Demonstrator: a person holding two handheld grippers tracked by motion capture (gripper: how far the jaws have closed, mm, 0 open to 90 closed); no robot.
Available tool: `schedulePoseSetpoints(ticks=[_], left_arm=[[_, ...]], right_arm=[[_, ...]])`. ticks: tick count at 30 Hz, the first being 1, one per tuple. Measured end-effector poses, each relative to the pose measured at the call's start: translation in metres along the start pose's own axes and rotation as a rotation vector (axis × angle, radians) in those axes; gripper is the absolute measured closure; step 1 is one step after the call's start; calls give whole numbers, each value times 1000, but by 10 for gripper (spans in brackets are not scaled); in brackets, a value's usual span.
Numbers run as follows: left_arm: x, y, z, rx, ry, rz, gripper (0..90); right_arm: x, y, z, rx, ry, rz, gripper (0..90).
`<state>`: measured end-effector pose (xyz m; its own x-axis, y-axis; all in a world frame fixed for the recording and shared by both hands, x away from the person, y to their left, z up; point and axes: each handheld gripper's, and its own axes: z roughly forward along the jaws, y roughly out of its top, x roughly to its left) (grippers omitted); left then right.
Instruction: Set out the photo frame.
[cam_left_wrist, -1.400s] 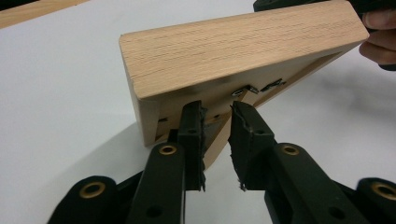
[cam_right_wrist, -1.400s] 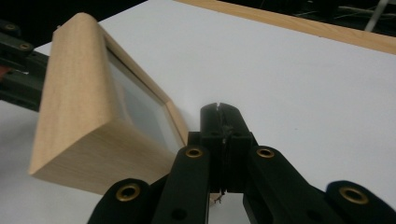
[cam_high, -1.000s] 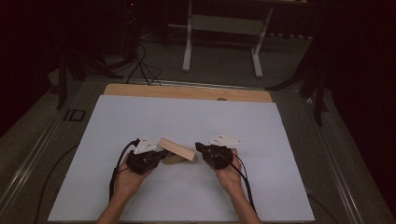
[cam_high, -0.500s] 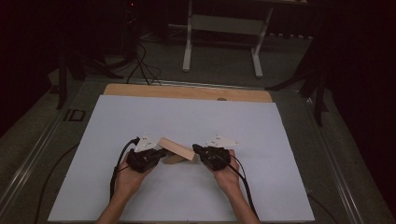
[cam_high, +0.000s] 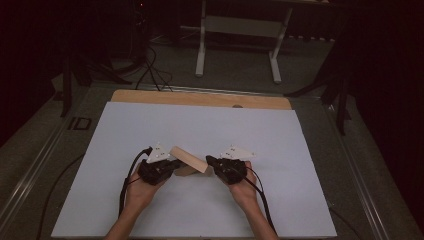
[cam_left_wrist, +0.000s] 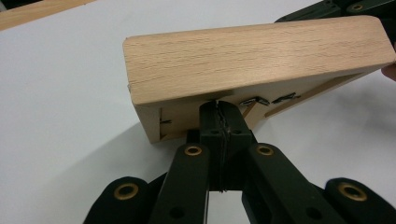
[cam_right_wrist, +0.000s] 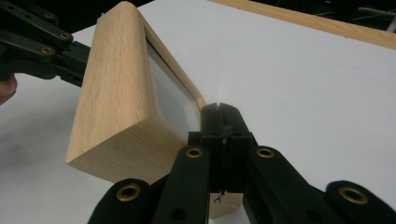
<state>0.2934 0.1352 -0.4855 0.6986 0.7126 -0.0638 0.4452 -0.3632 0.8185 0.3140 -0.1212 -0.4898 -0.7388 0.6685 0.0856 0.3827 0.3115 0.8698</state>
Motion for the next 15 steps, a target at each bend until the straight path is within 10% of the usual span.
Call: schedulePoseSetpoints(ticks=[15], left_arm=[[-11,6,3,4,-23,21,894]], right_arm=[[2,0,-2,1,-3,-16,896]])
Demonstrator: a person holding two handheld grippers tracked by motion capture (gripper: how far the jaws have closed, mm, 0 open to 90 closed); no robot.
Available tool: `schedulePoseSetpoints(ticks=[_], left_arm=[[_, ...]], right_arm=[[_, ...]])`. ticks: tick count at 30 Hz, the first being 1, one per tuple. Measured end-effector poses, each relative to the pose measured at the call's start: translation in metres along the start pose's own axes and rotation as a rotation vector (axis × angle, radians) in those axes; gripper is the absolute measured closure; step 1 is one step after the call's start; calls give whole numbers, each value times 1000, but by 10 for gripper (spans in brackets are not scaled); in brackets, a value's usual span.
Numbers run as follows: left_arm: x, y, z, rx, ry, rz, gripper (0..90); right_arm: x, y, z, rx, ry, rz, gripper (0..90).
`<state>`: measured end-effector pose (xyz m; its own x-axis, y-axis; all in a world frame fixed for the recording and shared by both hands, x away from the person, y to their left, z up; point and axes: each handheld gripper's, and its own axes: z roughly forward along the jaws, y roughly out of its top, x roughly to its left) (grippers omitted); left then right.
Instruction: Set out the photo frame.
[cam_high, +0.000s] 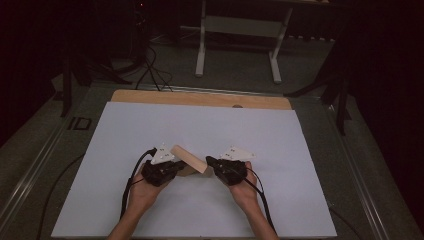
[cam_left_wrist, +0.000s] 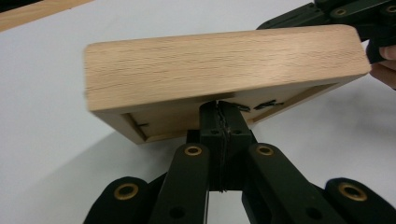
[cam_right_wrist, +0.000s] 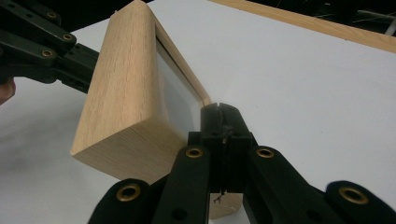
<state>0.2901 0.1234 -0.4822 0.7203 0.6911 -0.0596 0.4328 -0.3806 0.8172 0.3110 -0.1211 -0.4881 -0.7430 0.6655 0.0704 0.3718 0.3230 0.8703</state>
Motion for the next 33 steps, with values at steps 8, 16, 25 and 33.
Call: schedulePoseSetpoints(ticks=[8,16,25,33], left_arm=[[-5,2,3,13,-10,16,894],[-6,1,7,24,-12,15,894],[-6,1,11,27,-7,18,894],[-7,1,14,30,-2,18,895]], right_arm=[[2,0,-1,4,-10,-20,896],[3,0,-2,7,-8,-28,897],[6,0,-2,11,-2,-35,898],[9,0,-3,15,-1,-47,899]])
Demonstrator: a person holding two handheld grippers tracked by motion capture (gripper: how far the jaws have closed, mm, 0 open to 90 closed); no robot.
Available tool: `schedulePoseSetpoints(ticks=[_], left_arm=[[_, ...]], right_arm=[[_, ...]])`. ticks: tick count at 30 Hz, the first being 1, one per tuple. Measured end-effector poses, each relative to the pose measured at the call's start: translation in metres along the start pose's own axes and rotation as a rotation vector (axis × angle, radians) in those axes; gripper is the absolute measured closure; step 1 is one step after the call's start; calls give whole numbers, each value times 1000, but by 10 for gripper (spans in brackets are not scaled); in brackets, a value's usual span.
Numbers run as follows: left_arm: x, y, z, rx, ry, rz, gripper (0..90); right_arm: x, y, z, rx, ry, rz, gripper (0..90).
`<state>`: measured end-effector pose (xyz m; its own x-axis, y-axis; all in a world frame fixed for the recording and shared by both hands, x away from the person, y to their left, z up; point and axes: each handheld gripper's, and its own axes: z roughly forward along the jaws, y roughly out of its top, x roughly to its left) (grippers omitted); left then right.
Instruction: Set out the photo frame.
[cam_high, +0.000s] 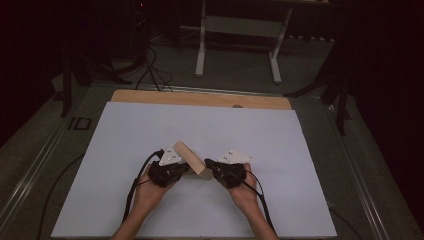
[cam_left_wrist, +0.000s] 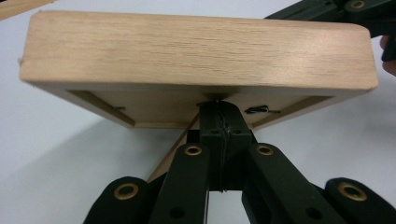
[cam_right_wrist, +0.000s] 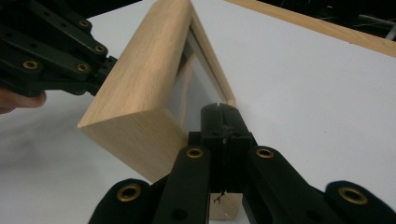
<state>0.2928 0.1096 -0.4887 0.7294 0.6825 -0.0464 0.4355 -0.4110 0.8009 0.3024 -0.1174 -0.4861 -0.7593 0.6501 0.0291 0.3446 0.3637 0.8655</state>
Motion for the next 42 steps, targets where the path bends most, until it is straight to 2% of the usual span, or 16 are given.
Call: schedulePoseSetpoints(ticks=[11,27,42], left_arm=[[-1,0,6,21,-7,10,895],[0,1,10,23,-16,5,895],[2,2,13,23,-7,4,895]], right_arm=[[4,0,-1,4,9,-11,899],[7,0,-1,8,13,-20,899],[11,0,-2,13,25,-32,899]])
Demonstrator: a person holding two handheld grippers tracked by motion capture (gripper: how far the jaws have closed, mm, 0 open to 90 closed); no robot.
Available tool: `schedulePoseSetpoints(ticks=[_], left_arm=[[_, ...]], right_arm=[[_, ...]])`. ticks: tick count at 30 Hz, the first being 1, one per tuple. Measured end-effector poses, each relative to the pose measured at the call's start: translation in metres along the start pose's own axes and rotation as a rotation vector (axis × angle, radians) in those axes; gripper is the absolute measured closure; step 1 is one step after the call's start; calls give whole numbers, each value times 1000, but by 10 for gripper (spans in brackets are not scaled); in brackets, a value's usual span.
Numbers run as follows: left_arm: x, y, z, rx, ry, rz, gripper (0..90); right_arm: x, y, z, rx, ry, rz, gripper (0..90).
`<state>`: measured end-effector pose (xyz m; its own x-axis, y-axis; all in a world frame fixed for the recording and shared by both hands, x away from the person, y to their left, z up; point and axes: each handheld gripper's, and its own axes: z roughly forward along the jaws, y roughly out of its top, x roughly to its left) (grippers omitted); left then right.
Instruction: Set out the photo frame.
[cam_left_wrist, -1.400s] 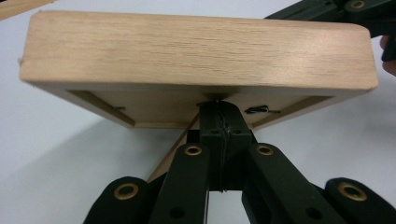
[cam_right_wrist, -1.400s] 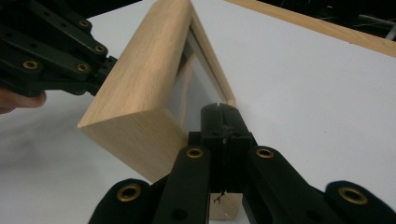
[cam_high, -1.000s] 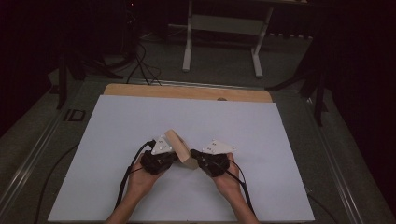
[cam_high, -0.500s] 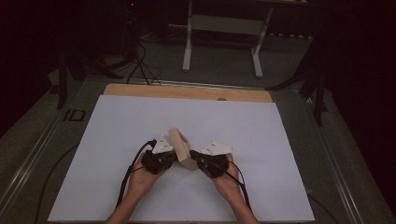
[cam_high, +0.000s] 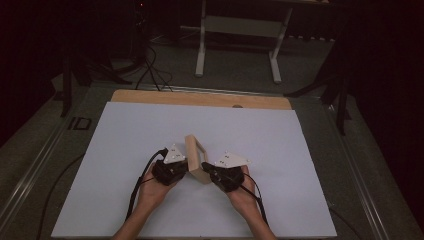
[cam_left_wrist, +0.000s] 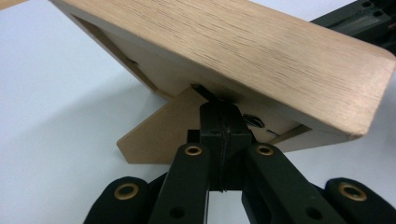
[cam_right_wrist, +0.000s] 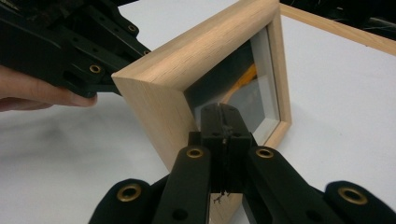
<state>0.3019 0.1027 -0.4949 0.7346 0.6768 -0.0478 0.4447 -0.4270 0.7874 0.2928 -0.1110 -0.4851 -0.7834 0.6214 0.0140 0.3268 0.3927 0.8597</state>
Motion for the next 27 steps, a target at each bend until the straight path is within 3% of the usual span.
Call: schedulePoseSetpoints(ticks=[14,19,27], left_arm=[[2,-2,1,-15,-6,-12,891],[5,-3,-3,-26,24,-17,851],[11,-3,-19,-70,49,-59,805]], right_arm=[[3,0,1,1,9,-4,898],[1,-2,-1,9,13,-9,863],[-4,-3,-8,-6,6,7,797]])
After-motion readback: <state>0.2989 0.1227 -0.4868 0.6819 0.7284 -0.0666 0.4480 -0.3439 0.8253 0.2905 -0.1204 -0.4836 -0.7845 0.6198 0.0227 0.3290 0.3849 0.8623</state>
